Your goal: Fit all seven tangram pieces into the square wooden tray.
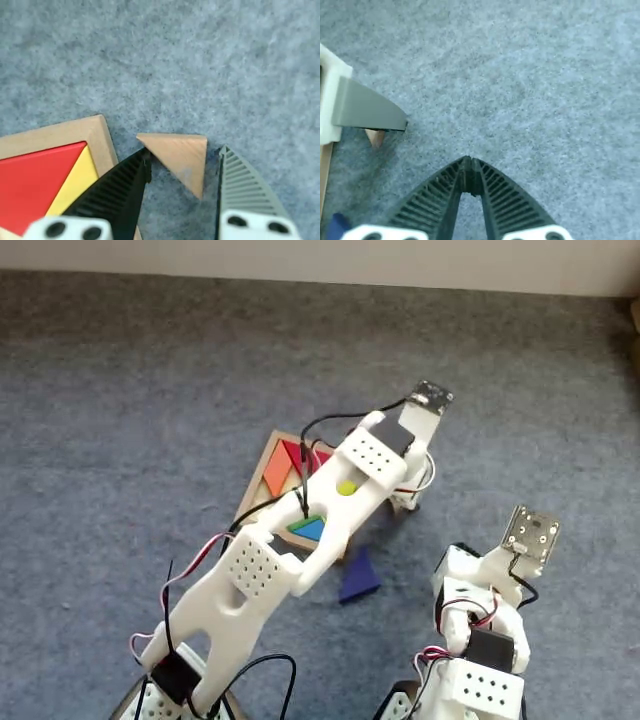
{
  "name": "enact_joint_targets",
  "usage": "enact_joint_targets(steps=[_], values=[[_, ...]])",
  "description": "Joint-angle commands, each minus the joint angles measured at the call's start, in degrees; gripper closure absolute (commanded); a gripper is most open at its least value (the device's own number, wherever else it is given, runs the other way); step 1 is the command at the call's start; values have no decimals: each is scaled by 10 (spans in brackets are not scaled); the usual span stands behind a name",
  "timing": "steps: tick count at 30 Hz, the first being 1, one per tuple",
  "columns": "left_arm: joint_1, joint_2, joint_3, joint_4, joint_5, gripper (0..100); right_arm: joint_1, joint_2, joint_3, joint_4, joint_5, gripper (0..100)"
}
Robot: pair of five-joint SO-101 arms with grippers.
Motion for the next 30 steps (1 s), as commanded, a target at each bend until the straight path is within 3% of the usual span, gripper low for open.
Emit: enact_joint_targets(steps=[1,16,30], values=[[-4,-3,-8,-8,4,780,6,-9,59,-12,4,986],[-4,13,-12,2,1,870,6,-9,59,-12,4,986],[-23,15,-233,186,-32,934,6,-9,59,-12,4,986]])
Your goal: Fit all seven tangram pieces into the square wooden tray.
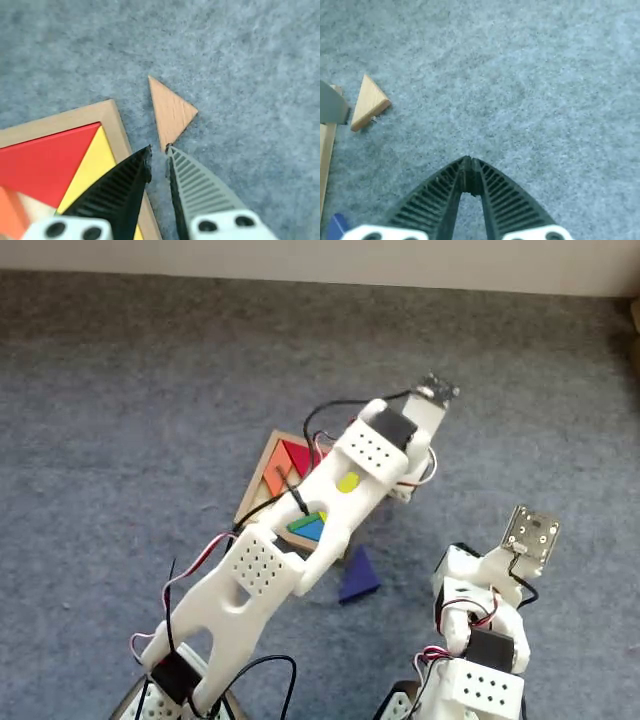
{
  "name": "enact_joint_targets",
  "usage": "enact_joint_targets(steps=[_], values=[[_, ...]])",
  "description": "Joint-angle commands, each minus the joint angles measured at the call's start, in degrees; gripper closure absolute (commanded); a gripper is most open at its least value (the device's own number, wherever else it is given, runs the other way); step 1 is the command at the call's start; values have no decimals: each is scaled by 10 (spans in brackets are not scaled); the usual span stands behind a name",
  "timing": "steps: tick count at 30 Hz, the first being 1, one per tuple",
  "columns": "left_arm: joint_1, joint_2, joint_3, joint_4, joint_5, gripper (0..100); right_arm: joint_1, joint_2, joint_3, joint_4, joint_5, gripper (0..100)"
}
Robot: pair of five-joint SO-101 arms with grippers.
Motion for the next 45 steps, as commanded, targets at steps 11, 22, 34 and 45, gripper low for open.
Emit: enact_joint_targets(steps=[11,22,34,45], values=[[-70,-15,-150,82,-32,917,6,-9,59,-14,4,986],[-148,-307,-3,84,-77,877,-21,-9,58,-12,4,982],[-140,-611,479,65,-177,860,-20,-9,57,-12,4,982],[-28,-678,860,-207,-91,697,33,-9,56,-15,4,982]])
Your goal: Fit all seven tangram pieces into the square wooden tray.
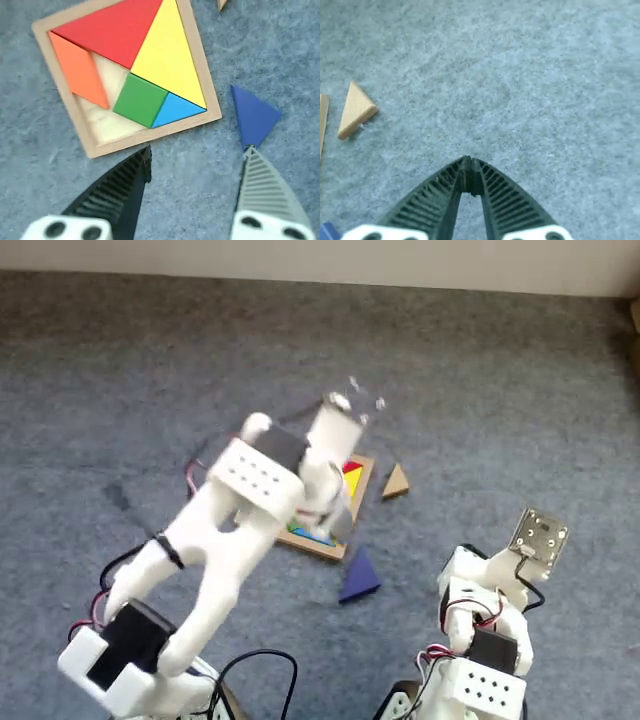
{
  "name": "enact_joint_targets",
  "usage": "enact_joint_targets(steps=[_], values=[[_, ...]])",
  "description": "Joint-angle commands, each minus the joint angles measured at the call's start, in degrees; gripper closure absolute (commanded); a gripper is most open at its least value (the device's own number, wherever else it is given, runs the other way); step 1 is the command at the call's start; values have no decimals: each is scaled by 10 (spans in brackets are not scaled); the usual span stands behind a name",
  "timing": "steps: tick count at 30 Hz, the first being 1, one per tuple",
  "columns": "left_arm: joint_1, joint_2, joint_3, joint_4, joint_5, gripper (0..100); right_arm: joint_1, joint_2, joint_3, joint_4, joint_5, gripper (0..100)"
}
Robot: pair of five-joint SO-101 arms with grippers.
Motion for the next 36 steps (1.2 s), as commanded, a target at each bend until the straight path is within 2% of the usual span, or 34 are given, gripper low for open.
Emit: enact_joint_targets(steps=[1,6,10,16,20,24,31,36], values=[[73,-26,115,-125,46,695,7,-9,56,-13,3,982],[120,-25,211,-244,105,682,7,-9,58,-14,4,982],[126,-6,231,-287,128,670,6,-9,59,-14,5,982],[126,134,148,-291,142,671,6,-9,59,-14,6,982],[125,189,79,-235,142,674,6,-9,59,-14,6,982],[129,206,64,-222,142,675,6,-9,59,-14,6,982],[190,205,64,-197,145,675,6,-9,59,-14,6,982],[193,207,64,-197,160,675,6,-9,59,-14,6,982]])
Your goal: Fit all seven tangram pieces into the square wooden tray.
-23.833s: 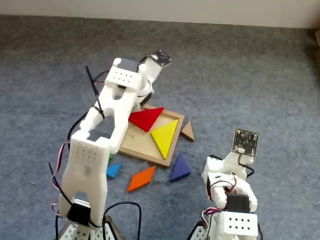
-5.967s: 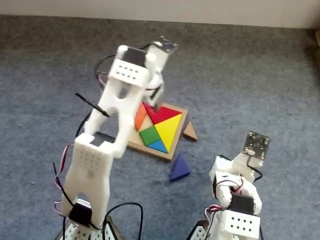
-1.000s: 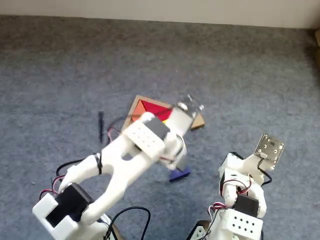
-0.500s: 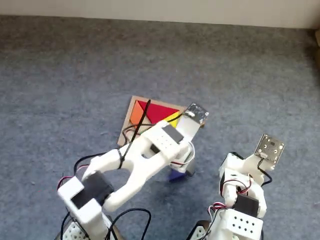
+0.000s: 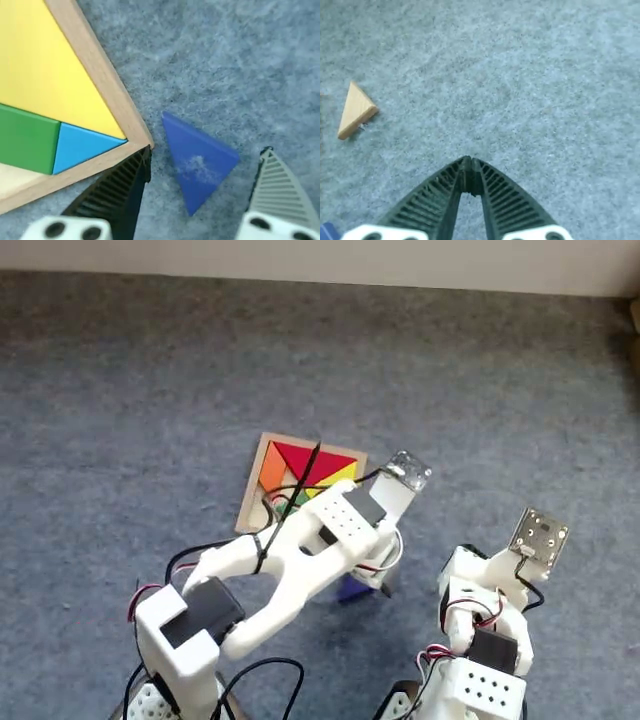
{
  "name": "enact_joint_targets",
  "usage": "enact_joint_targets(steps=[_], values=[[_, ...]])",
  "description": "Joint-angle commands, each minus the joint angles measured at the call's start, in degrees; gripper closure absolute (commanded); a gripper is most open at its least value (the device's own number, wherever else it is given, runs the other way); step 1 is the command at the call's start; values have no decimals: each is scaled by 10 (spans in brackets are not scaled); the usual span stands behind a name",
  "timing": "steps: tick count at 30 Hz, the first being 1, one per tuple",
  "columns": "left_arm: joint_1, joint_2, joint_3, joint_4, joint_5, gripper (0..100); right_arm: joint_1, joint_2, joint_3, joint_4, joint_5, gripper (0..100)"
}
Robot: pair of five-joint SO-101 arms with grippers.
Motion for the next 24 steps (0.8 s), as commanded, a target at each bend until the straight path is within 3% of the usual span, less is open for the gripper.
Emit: enact_joint_targets(steps=[1,9,15,20,24], values=[[24,0,-4,4,10,675,5,-9,59,-14,6,982],[50,4,-3,10,11,678,5,-9,59,-14,6,982],[24,5,-7,7,7,793,5,-9,59,-14,6,982],[22,0,-4,10,5,822,5,-9,59,-14,6,982],[24,-9,-7,11,-38,864,5,-9,59,-14,6,982]])
